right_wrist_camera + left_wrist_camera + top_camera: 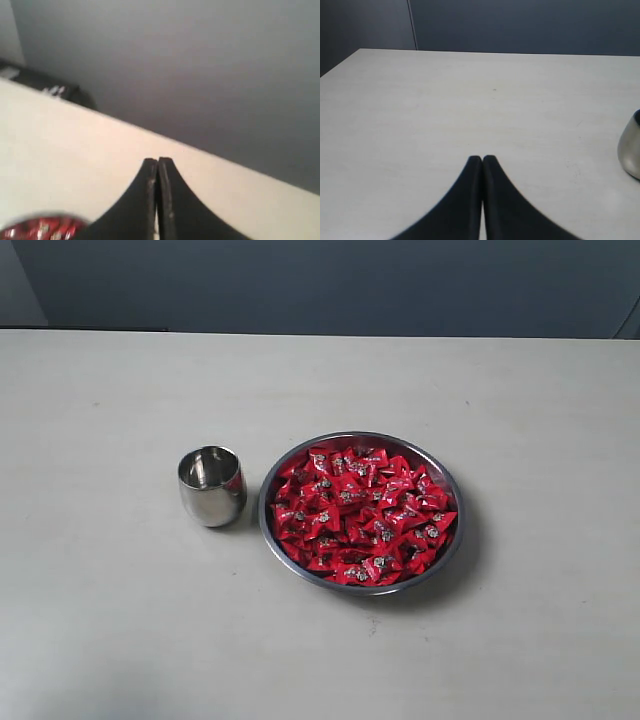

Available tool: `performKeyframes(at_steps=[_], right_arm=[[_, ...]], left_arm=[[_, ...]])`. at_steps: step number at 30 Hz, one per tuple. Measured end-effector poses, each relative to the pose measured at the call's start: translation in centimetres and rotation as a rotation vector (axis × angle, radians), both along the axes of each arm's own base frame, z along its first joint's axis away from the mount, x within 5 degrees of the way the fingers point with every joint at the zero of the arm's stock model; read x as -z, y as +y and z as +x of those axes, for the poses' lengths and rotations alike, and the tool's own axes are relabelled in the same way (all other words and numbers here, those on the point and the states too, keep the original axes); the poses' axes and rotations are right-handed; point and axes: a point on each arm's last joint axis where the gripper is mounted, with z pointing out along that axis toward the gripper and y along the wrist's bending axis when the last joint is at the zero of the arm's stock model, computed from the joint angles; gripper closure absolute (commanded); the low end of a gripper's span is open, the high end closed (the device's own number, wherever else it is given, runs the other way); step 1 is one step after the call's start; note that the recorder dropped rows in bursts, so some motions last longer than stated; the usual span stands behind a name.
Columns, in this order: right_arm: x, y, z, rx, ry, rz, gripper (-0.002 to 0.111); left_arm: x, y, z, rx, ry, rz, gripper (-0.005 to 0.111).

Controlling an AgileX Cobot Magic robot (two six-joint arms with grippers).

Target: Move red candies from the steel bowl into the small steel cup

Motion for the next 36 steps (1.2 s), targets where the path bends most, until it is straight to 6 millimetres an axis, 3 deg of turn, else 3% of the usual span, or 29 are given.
performKeyframes(at_steps=[5, 10, 18, 21, 29, 30, 34, 36], right_arm=[[4.9, 2.9, 1.9, -0.194, 0.265, -0.143, 0.109], [9.7, 5.5, 3.1, -0.388, 0.457, -0.164, 0.109], [15.8, 7.1, 5.1, -0.463, 0.599, -0.216, 0.109], [16.9, 7.4, 5.4, -0.483, 0.617, -0.212, 0.109], [17.3, 7.9, 5.5, -0.472, 0.647, -0.137, 0.108], [17.5, 8.3, 5.5, -0.480, 0.660, -0.121, 0.104], [18.5, 10.6, 4.4, -0.553, 0.671, -0.153, 0.072], [19.3, 11.6, 4.0, -0.553, 0.677, -0.179, 0.070]], left_arm=[[0.0, 0.0, 0.0, 0.000, 0.000, 0.000, 0.106], [0.0, 0.0, 0.0, 0.000, 0.000, 0.000, 0.106], [0.0, 0.0, 0.0, 0.000, 0.000, 0.000, 0.106], [0.0, 0.0, 0.0, 0.000, 0.000, 0.000, 0.106], [0.0, 0.0, 0.0, 0.000, 0.000, 0.000, 0.106], [0.0, 0.0, 0.0, 0.000, 0.000, 0.000, 0.106], [0.0, 0.0, 0.0, 0.000, 0.000, 0.000, 0.106], [0.0, 0.0, 0.0, 0.000, 0.000, 0.000, 0.106]])
